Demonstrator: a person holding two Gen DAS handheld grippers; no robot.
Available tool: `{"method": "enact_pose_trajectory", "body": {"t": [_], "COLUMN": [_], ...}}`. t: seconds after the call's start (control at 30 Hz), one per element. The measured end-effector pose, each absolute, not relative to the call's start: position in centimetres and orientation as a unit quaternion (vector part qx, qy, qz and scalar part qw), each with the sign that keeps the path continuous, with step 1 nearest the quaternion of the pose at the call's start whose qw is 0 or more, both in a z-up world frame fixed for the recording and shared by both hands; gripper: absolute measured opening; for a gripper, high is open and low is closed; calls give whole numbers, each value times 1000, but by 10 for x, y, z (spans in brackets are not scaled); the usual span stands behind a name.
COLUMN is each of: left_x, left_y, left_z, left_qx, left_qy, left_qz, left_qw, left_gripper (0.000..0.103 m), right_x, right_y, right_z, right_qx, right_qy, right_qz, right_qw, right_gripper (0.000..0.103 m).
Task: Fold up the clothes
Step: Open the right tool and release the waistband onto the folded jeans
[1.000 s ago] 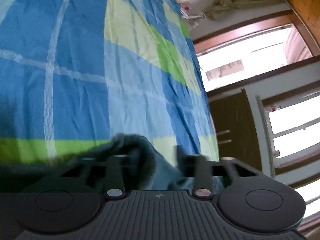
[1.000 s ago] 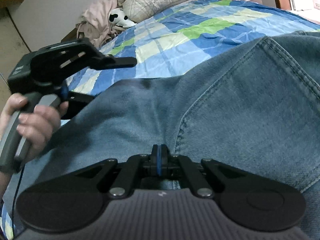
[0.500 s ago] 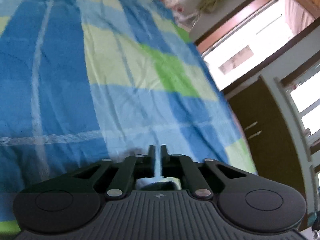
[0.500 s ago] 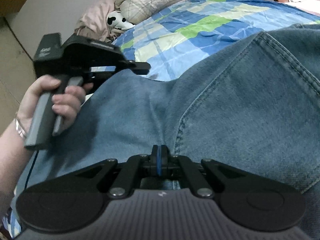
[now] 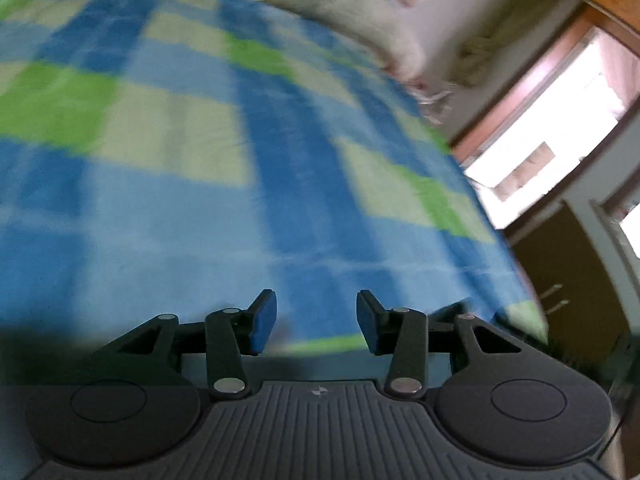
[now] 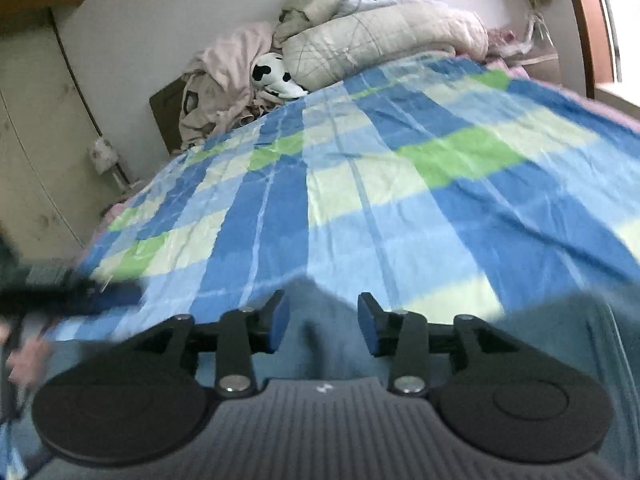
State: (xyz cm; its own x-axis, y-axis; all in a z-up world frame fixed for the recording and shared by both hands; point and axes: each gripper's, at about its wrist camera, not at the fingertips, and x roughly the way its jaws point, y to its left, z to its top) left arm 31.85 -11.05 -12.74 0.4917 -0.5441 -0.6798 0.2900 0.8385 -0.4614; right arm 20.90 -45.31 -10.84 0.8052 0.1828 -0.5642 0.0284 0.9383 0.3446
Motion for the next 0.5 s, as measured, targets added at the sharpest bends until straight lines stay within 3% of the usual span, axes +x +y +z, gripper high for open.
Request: {"method": "enact_pose_trajectory", "body": {"t": [0.17,0.3,0.4,0.47,0.5], "left_x": [304,305,303,300,299], "left_y": [-79,-96,-112,-118,-119], "left_z": [-136,-140,-146,-151,-154], "left_qx": [-111,-63,-35,-27,-29], "left_qy": [430,419,417,422,425], "left_qz": [-266,-289,-301,-295,-285], "left_qw": [856,858,857,857,859], "left_gripper": [55,57,55,40,33], "right_x": [248,261,249,243,236], "right_y": [-435,-436,-446,-448,-447], "right_z": [-118,-139,-147,-150,-151], "right_qx": [114,107,138,145,144], "right_qy": [337,390,402,403,400], "right_qz": [48,47,57,64,70], "right_qw": [933,914,904,901,902], "right_gripper": [65,64,43,29,28]}}
